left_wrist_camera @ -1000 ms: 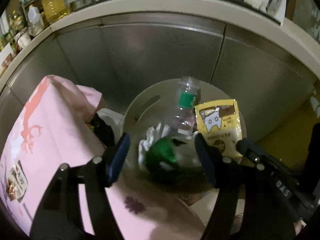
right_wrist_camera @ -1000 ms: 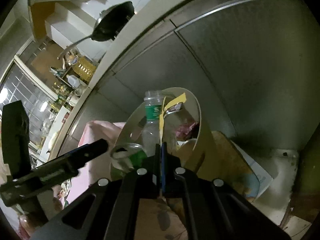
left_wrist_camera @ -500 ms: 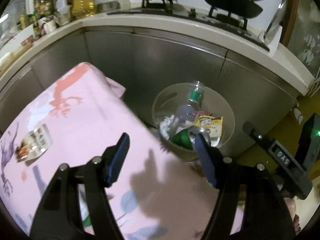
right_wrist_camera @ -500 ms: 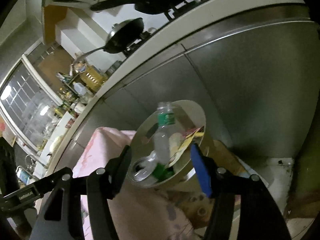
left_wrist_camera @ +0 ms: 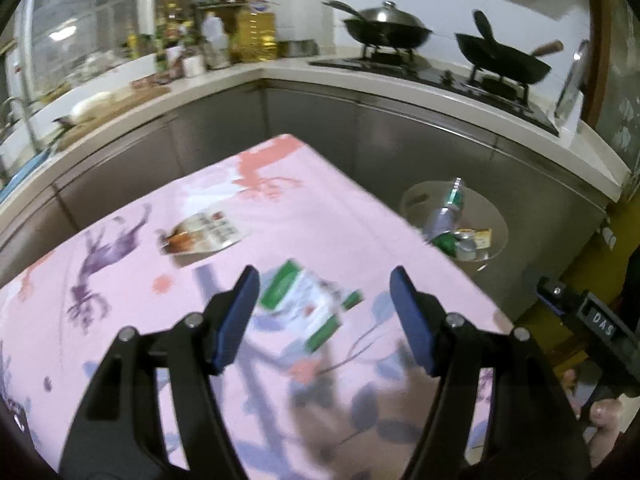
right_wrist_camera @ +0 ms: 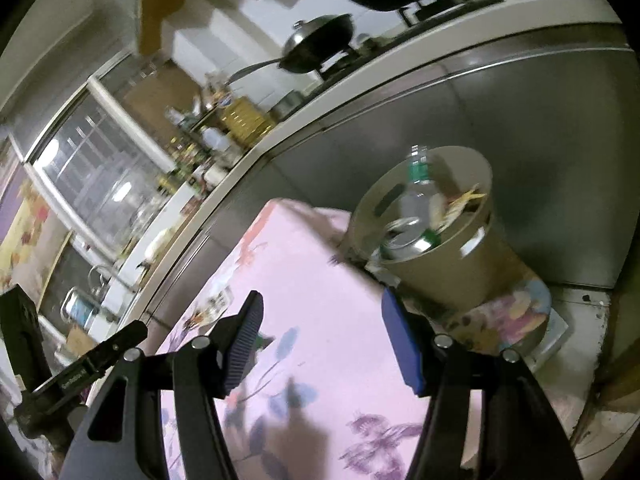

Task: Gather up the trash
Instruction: 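Return both tools to the table over the remaining packets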

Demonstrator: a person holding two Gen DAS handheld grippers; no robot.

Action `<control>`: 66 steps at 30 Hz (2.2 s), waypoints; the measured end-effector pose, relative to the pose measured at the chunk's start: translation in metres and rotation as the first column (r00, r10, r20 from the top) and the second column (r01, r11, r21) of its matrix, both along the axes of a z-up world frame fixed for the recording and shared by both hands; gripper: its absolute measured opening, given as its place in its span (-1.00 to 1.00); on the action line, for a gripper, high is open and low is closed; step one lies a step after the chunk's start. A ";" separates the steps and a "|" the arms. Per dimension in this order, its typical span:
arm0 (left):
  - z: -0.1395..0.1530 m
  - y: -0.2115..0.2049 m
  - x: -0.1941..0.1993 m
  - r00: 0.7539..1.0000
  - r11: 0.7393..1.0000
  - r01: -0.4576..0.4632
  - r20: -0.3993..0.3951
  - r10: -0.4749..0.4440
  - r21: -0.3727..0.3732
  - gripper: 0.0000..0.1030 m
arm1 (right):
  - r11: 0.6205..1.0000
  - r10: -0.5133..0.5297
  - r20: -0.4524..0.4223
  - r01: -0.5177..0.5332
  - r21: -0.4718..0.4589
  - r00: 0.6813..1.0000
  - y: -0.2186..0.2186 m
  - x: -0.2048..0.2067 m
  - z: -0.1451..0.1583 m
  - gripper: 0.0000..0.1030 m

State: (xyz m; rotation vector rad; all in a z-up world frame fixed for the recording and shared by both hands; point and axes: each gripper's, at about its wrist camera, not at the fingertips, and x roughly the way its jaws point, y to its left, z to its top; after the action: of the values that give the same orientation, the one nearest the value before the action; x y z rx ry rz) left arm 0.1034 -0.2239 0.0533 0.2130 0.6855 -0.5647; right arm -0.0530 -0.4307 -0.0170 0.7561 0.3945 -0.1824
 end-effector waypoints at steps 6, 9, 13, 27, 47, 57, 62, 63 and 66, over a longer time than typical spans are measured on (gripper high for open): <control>0.002 0.061 -0.014 0.995 0.996 -0.088 0.042 0.087 0.003 0.26 | 0.996 0.076 -0.003 -0.076 -0.039 0.997 0.044 0.005 0.018 0.15; 0.002 0.091 -0.019 0.989 0.990 -0.140 0.056 0.140 0.006 0.27 | 0.993 0.108 -0.007 -0.108 -0.054 0.994 0.064 0.007 0.023 0.15; 0.002 0.132 -0.023 0.972 0.975 -0.223 0.082 0.222 0.010 0.27 | 0.983 0.172 -0.023 -0.173 -0.069 0.985 0.096 0.013 0.029 0.16; -0.002 0.216 -0.033 0.912 0.919 -0.394 0.124 0.391 0.000 0.28 | 0.934 0.336 -0.075 -0.343 -0.106 0.939 0.175 0.018 0.037 0.17; -0.011 0.261 -0.031 0.868 0.875 -0.484 0.123 0.481 -0.010 0.49 | 0.887 0.438 -0.160 -0.454 -0.082 0.885 0.219 0.033 0.021 0.17; -0.038 0.271 -0.017 0.875 0.878 -0.479 -0.092 0.475 -0.020 0.64 | 0.889 0.433 -0.184 -0.452 -0.075 0.883 0.225 0.032 0.014 0.45; -0.049 0.274 -0.013 0.860 0.869 -0.494 -0.134 0.493 0.028 0.73 | 0.880 0.440 -0.206 -0.466 -0.095 0.874 0.235 0.032 0.007 0.53; -0.049 0.275 -0.013 0.856 0.865 -0.500 -0.136 0.499 0.029 0.76 | 0.880 0.438 -0.210 -0.465 -0.098 0.874 0.236 0.032 0.006 0.54; -0.048 0.279 -0.013 0.853 0.862 -0.506 -0.137 0.503 0.016 0.87 | 0.883 0.426 -0.221 -0.456 -0.112 0.878 0.239 0.032 0.004 0.55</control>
State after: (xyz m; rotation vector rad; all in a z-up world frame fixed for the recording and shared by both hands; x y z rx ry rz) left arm 0.0903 0.0552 0.0053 -0.0318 0.8321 -0.0770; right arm -0.0208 -0.1916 -0.0132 0.4719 0.7174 0.1473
